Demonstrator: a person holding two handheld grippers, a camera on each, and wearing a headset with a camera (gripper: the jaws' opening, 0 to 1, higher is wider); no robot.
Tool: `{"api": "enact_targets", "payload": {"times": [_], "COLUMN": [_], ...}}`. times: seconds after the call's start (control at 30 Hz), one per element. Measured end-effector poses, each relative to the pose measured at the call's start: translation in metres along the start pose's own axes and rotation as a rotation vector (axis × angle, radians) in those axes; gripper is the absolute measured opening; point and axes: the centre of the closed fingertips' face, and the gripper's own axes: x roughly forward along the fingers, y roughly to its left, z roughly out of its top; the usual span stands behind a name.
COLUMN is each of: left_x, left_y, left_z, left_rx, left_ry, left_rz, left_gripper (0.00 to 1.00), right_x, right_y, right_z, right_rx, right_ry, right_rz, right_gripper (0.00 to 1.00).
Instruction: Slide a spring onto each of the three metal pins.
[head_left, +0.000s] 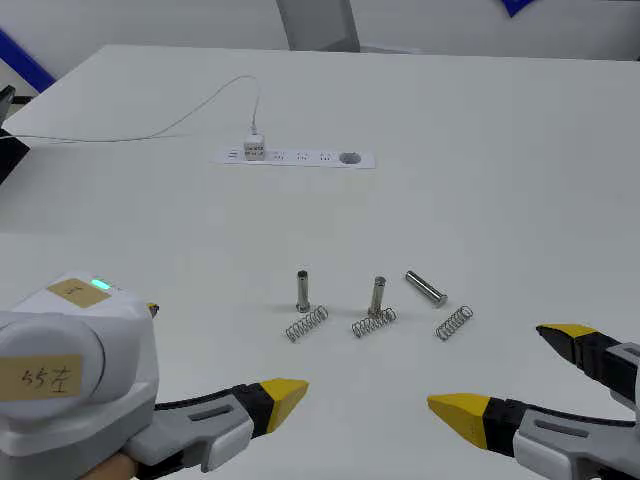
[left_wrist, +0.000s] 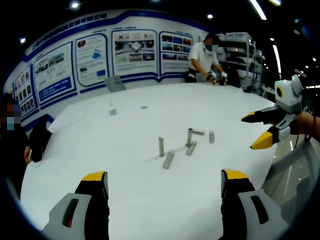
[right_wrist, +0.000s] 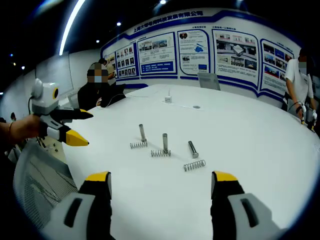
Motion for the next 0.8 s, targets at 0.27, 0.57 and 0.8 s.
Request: {"api": "enact_targets", "payload": {"times": [0.27, 0.57, 0.8], "left_x": [0.0009, 0.0002, -0.0010], "left_y": [-0.0013, -0.0036, -0.0017], "left_z": [0.0004, 0.0039, 0.0043], "left_rx": [0.001, 0.004, 0.004], "left_ry": [-0.005, -0.016, -0.019], "left_rz": [-0.008, -0.013, -0.010], "left_gripper": [0.94, 0.95, 0.94], "right_x": [-0.0002, -0.0003, 0.0002], "right_y": [-0.0005, -0.0009, -0.0002], "right_z": [-0.0018, -0.0025, -0.0023], "right_rx": [0.000, 0.001, 0.003], "right_ry": [0.004, 0.005, 0.007], "right_rz": [0.002, 0.003, 0.006], "right_gripper": [0.83, 0.82, 0.80]}}
